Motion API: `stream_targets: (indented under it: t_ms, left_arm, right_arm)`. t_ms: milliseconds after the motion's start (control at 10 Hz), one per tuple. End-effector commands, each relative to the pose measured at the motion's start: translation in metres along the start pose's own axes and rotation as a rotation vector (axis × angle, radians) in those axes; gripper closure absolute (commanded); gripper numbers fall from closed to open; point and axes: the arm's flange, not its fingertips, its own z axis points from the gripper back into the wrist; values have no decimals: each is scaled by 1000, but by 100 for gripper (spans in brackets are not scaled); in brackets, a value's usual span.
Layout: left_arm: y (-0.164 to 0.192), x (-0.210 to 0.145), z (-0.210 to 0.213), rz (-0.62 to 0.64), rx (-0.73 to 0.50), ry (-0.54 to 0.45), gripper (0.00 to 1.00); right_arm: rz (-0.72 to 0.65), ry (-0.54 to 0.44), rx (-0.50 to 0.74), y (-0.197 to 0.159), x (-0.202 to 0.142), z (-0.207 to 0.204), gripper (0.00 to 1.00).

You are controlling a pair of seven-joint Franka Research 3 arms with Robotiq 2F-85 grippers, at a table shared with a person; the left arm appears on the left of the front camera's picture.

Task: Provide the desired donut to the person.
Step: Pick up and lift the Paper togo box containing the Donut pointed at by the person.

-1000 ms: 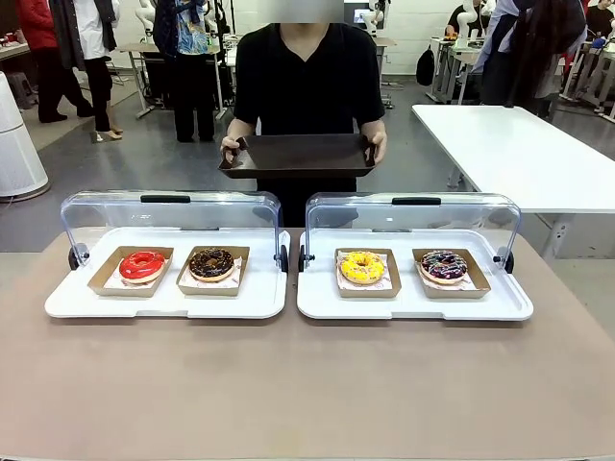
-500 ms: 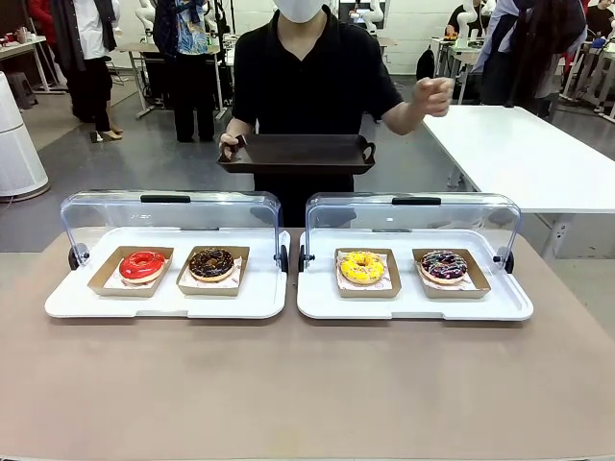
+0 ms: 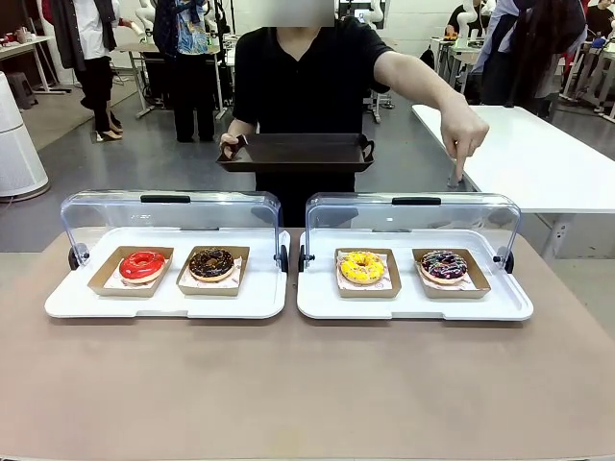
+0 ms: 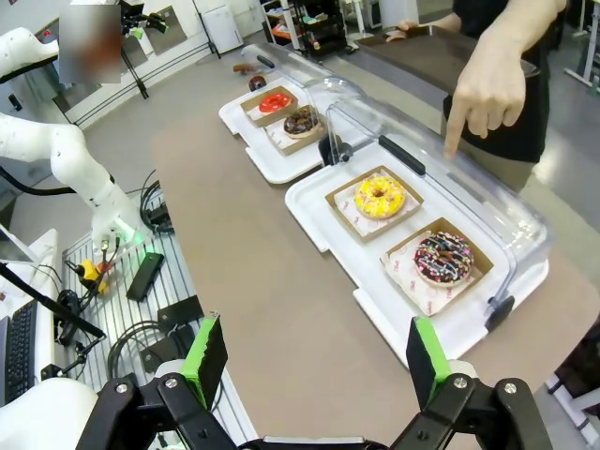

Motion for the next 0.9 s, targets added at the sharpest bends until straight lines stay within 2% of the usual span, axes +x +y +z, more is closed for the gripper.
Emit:
stream_targets:
  t_ms: [0, 800]
  left_arm:
    - [0, 0, 0, -12, -7, -16, 0]
    - [0, 0, 0, -12, -7, -16, 0]
  right_arm:
    - [6, -16, 8, 0, 1, 0, 0]
    - [6, -16, 8, 0, 1, 0, 0]
